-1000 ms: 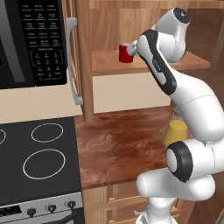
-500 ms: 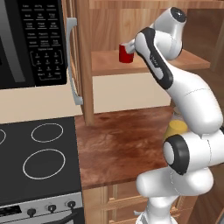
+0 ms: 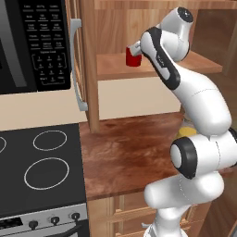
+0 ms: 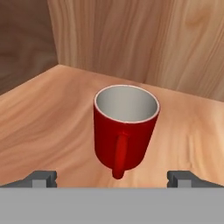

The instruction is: There is a tray on the dining counter. Grab the cup, mug, and pitcher and place them on the tray. The pitcher may be placed next to the tray if it cannot fit the tray.

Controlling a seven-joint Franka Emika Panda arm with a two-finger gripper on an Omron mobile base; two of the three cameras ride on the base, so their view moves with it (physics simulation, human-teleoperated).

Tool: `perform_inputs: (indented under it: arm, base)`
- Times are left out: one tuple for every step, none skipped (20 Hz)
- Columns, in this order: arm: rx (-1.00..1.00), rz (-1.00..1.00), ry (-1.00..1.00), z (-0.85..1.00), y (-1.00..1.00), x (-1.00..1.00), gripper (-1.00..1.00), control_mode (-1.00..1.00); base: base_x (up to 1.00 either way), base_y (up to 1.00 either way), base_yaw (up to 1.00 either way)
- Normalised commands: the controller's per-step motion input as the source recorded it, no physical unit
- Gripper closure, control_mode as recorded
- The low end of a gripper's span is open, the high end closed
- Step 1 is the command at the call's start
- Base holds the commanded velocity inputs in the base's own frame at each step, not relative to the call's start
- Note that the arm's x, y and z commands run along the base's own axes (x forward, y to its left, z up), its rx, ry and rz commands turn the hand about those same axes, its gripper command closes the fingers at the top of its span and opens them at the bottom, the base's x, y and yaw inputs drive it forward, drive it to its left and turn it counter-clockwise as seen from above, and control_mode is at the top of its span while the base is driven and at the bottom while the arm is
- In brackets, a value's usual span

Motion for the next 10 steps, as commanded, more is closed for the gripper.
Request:
perform_inputs:
  arm:
    - [0.00, 0.04, 0.00, -0.03, 0.10, 0.12, -1.00, -1.00]
    - [0.00, 0.04, 0.00, -0.04, 0.08, 0.12, -1.00, -1.00]
    - [0.00, 0.04, 0.00, -0.06, 0.09, 0.14, -1.00, -1.00]
    - [0.00, 0.03, 0.00, -0.06, 0.09, 0.16, -1.00, -1.00]
    - [0.00, 0.03, 0.00, -0.06, 0.09, 0.19, -1.00, -1.00]
    - [0.00, 0.03, 0.00, -0.04, 0.03, 0.18, -1.00, -1.00]
    - [0.00, 0.03, 0.00, -0.01, 0.00, 0.16, -1.00, -1.00]
    - [0.00, 0.03, 0.00, 0.00, 0.00, 0.12, -1.00, -1.00]
    - [0.00, 0.03, 0.00, 0.00, 0.00, 0.14, -1.00, -1.00]
    - [0.00, 0.04, 0.00, 0.00, 0.00, 0.12, -1.00, -1.00]
  base:
    - [0.00, 0.00, 0.00]
    - [0.00, 0.00, 0.00]
    - [0.00, 0.00, 0.00]
    - [0.00, 0.00, 0.00]
    - [0.00, 0.00, 0.00]
    - [0.00, 0.00, 0.00]
    - [0.00, 0.00, 0.00]
    - [0.00, 0.00, 0.00]
    - [0.00, 0.00, 0.00]
    - [0.00, 0.00, 0.00]
